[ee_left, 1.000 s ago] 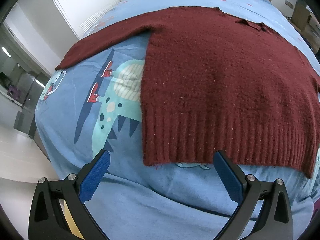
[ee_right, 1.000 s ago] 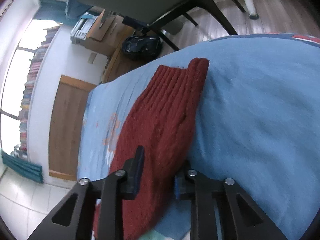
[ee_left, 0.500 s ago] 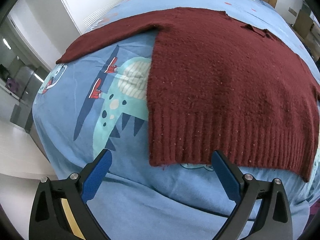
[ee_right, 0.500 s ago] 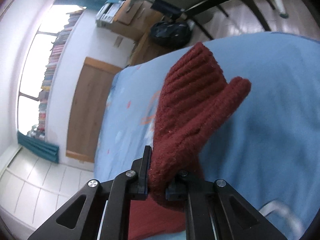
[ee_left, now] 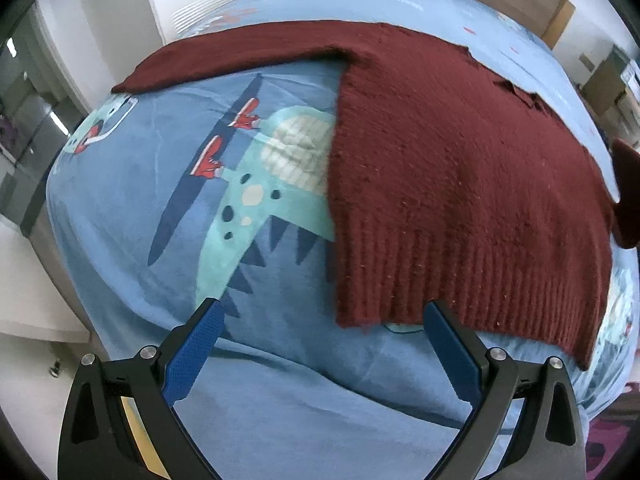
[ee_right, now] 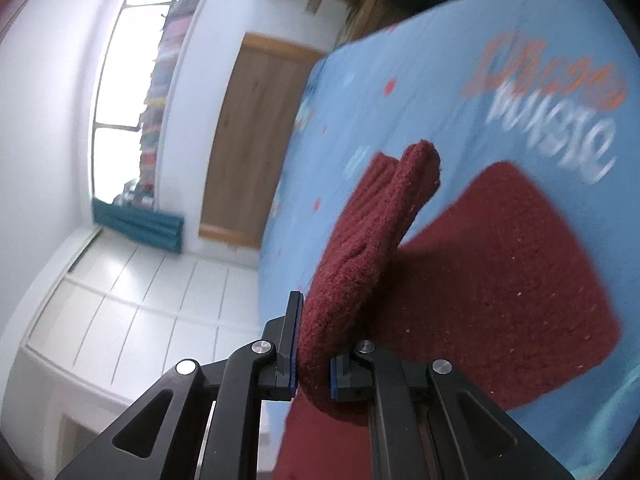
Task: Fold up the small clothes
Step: 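Carry the held sleeve across the sweater body with the right gripper, then open the right gripper and release the sleeve on the sweater, then grasp the other sleeve cuff with the left gripper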
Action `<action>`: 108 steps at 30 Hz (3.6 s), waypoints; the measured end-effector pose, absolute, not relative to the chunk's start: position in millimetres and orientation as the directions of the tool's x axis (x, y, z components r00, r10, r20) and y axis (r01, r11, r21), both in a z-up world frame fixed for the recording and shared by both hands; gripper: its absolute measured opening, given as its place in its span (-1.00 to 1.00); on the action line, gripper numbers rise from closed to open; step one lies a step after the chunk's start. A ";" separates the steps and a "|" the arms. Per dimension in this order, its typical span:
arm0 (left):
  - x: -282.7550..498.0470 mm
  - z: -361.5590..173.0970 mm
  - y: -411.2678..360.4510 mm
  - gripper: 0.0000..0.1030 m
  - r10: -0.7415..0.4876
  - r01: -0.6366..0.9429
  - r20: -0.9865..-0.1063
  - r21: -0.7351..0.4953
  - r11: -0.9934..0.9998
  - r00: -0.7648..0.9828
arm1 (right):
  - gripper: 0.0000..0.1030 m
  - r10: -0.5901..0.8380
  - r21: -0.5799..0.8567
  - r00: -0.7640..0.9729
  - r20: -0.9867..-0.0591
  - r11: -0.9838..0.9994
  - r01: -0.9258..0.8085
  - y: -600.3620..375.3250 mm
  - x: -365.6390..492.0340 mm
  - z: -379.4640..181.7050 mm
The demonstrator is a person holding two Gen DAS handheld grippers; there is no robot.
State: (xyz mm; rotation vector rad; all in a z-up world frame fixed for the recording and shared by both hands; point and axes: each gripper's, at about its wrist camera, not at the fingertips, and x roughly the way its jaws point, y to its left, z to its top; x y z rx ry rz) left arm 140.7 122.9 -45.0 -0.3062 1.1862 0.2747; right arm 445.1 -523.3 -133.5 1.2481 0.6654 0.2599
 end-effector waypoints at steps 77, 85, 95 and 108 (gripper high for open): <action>109.1 -61.6 215.7 0.91 0.001 -0.493 -0.912 -0.221 0.842 0.411 | -0.16 0.303 0.158 0.406 -0.862 0.922 -0.353 -127.2 422.2 -182.2; 125.4 -52.4 234.1 0.91 0.029 -0.499 -0.898 -0.217 0.839 0.439 | 0.05 0.306 0.124 0.421 -0.854 0.905 -0.408 -119.5 395.3 -182.3; 161.0 -52.4 275.2 0.90 0.025 -0.527 -0.879 -0.262 0.808 0.476 | 0.05 0.301 0.124 0.465 -0.833 0.919 -0.373 -156.5 363.1 -157.2; 228.0 -69.3 382.5 0.68 0.002 -0.609 -0.862 -0.356 0.708 0.507 | 0.05 0.256 0.153 0.478 -0.840 0.958 -0.244 -218.9 326.1 -152.2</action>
